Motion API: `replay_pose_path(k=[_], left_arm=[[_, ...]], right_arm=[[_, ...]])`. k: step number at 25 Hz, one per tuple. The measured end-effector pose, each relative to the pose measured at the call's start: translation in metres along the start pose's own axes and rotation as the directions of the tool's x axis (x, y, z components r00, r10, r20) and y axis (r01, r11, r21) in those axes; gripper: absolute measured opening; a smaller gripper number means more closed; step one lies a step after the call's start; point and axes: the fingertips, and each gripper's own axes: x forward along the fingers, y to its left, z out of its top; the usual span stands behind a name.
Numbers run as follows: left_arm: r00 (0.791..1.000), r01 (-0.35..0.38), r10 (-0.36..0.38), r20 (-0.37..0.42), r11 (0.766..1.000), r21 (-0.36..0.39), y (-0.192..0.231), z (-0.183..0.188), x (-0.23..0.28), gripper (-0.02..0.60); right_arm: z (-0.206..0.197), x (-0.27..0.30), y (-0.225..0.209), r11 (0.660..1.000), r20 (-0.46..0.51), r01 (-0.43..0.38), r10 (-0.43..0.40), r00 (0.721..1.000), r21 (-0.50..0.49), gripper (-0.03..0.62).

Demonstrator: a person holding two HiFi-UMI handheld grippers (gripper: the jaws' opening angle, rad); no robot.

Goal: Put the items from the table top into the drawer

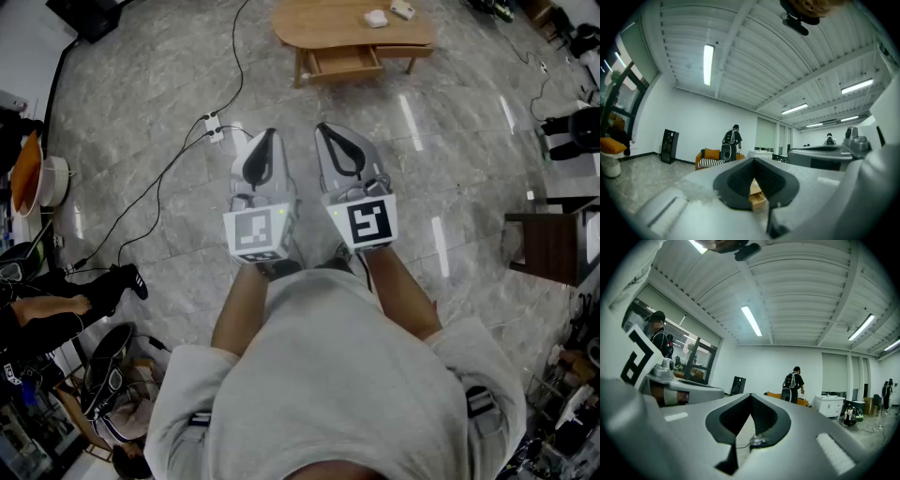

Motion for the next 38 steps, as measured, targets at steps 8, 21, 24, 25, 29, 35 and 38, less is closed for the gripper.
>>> replay_pose_path(k=[8, 21, 24, 25, 29, 35, 38], left_arm=[[1.0, 0.015, -0.014, 0.016, 0.999, -0.041, 0.085, 0.001, -0.016, 0.02], [0.999, 0.045, -0.048, -0.017, 0.992, -0.114, 0.116, -0.036, 0.053, 0.02], [0.999, 0.034, -0.037, -0.029, 0.996, -0.084, 0.118, -0.038, 0.094, 0.02], [0.999, 0.03, -0.033, -0.036, 0.997, -0.071, 0.117, -0.036, 0.111, 0.02], [0.998, 0.03, -0.031, -0.047, 0.999, -0.018, 0.114, -0.023, 0.182, 0.02], [0.993, 0.059, -0.058, -0.099, 0.998, 0.006, 0.086, -0.036, 0.283, 0.02], [0.987, 0.083, -0.082, -0.138, 0.997, 0.0, 0.066, -0.052, 0.319, 0.02]], right_arm=[[-0.009, 0.044, 0.066, 1.0, -0.023, 0.008, -0.008, 1.0, -0.005, 0.006], [-0.05, 0.085, 0.025, 0.993, -0.087, 0.115, -0.116, 0.989, -0.021, 0.008], [-0.06, 0.114, -0.014, 0.992, -0.064, 0.128, -0.128, 0.99, 0.006, 0.008], [-0.062, 0.125, -0.028, 0.992, -0.055, 0.124, -0.123, 0.991, 0.025, 0.008], [-0.059, 0.174, -0.083, 0.996, -0.011, 0.064, -0.063, 0.998, 0.07, 0.008], [-0.066, 0.218, -0.166, 0.996, 0.005, 0.013, -0.013, 1.0, 0.09, 0.008], [-0.089, 0.223, -0.21, 0.993, -0.038, 0.052, -0.048, 0.998, 0.11, 0.008]])
